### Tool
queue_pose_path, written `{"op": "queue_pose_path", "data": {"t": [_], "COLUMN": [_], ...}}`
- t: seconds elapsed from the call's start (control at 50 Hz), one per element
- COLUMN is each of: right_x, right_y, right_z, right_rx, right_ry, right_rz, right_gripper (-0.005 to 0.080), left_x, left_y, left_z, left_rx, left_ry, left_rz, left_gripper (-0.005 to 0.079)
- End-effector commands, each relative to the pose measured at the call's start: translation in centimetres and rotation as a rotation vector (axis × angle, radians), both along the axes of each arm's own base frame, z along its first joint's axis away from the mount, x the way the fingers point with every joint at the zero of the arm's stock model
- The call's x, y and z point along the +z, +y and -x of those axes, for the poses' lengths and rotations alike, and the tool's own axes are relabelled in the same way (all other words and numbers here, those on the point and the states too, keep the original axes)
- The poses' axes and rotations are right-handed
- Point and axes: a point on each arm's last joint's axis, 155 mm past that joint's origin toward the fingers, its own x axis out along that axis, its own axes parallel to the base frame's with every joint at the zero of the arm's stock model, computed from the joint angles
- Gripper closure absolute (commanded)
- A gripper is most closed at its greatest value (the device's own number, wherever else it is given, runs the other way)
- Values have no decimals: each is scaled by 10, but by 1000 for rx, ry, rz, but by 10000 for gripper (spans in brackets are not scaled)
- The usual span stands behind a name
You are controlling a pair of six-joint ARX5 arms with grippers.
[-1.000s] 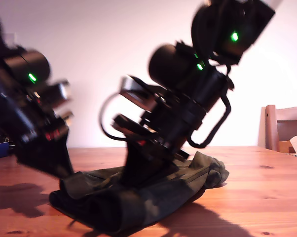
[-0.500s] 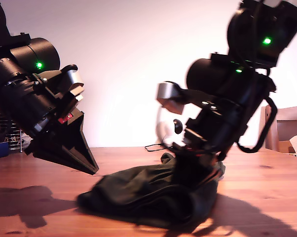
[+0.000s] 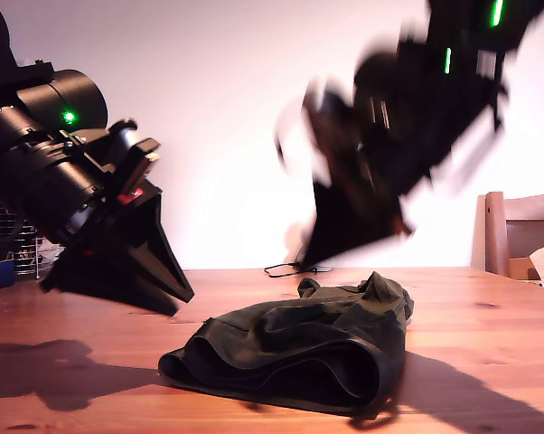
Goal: Fold the underwear in front of you. After folding it, place it to the right side.
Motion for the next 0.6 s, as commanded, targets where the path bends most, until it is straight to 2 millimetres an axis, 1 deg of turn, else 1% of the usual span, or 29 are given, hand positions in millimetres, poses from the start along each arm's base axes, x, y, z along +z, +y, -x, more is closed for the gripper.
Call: {"op": "queue_pose_path", "data": {"t": [0.0,0.02,0.06,0.12,0.22,0.38,0.46,0.5,0.58], "right_x": [-17,-21,-26,-33,-41,-44,-45,-47,-53], "right_y": [-5,-10,-15,-25,-31,-33,-33,-35,-37], "right_z": [8,16,21,25,29,35,34,32,37], "right_rx": [-71,-92,-111,-156,-201,-229,-250,-275,-294], "right_ry": [117,170,204,238,255,292,297,298,322], "right_rz": [19,43,70,123,188,206,205,214,224], "right_gripper": [382,354,324,323,323,323,323,323,323], "left_x": [-5,-5,-5,-5,-6,-19,-27,-29,-30], "left_y": [3,3,3,3,2,2,2,1,-1], "left_z": [2,2,2,2,0,1,2,2,2], "left_rx": [12,15,15,15,18,19,18,16,8], "left_ry": [19,23,24,21,17,49,66,68,67], "left_rz": [-11,-11,-11,-10,-6,-18,-26,-24,-17], "left_gripper": [239,239,239,239,239,239,239,239,239]}}
